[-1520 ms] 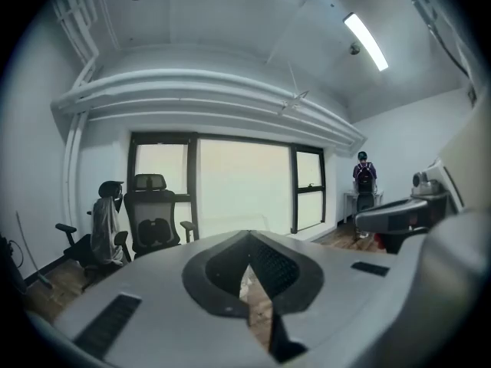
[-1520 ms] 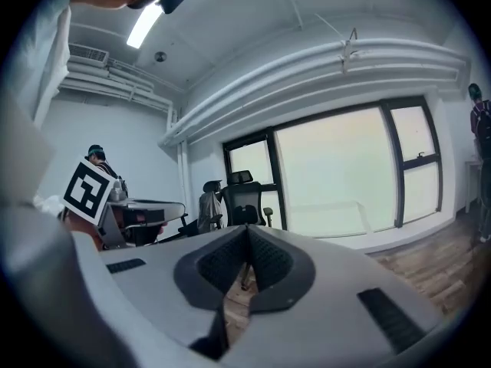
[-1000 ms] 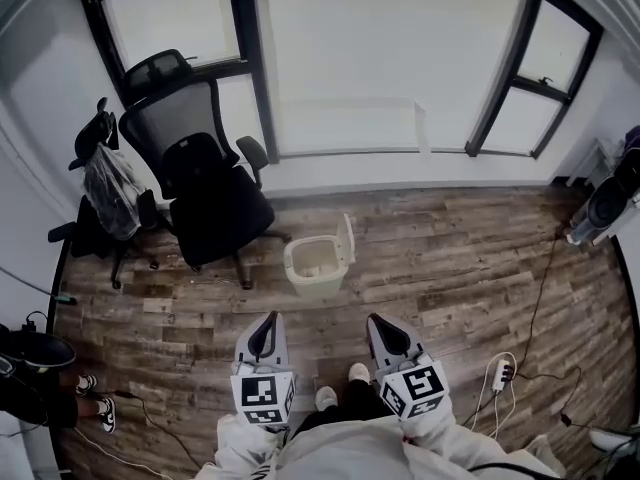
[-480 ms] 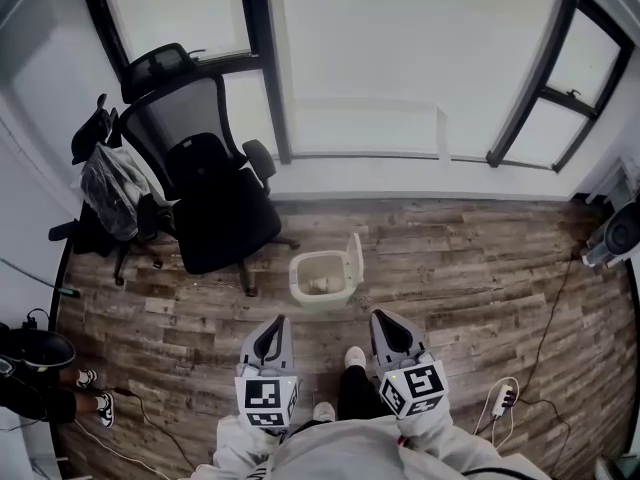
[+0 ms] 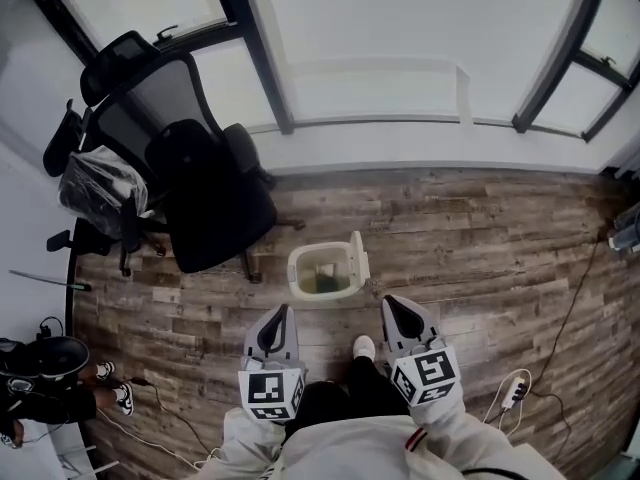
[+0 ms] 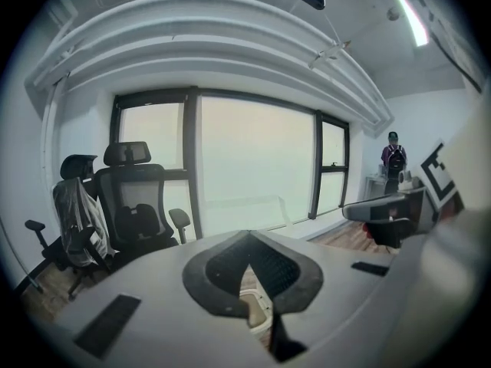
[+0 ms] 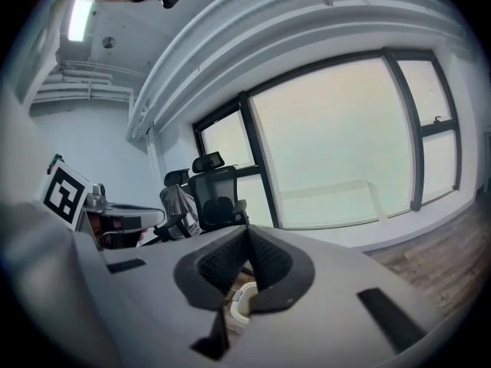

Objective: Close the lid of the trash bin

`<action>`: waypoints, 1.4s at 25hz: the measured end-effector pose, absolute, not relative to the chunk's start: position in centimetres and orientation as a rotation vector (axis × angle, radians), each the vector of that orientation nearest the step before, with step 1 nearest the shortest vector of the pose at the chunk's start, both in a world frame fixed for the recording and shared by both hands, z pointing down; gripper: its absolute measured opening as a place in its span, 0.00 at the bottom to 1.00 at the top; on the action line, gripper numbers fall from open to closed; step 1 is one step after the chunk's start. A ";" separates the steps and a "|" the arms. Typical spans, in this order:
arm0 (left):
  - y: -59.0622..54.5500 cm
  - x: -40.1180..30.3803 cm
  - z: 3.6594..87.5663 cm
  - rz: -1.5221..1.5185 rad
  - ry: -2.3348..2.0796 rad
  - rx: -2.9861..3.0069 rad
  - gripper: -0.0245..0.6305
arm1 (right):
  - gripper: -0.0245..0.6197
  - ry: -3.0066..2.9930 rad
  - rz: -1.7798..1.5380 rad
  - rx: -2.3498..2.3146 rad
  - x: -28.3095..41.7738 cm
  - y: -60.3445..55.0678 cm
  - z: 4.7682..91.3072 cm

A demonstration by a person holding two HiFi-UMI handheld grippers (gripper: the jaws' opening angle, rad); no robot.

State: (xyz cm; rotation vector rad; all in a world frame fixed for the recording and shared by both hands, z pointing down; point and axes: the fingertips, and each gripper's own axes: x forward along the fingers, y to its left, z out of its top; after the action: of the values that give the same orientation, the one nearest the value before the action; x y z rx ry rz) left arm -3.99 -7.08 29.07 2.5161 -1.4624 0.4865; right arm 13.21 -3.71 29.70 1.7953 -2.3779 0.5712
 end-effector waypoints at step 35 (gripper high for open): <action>-24.0 -2.8 60.6 0.664 -1.389 2.405 0.05 | 0.08 -2.164 0.869 1.748 16.5 -18.9 62.0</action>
State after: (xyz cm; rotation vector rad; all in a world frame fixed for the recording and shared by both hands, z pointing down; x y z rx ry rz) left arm -2.83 -23.96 60.63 2.4046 -1.3889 0.6645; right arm 16.50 -18.90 62.03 1.7479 -2.1638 0.8693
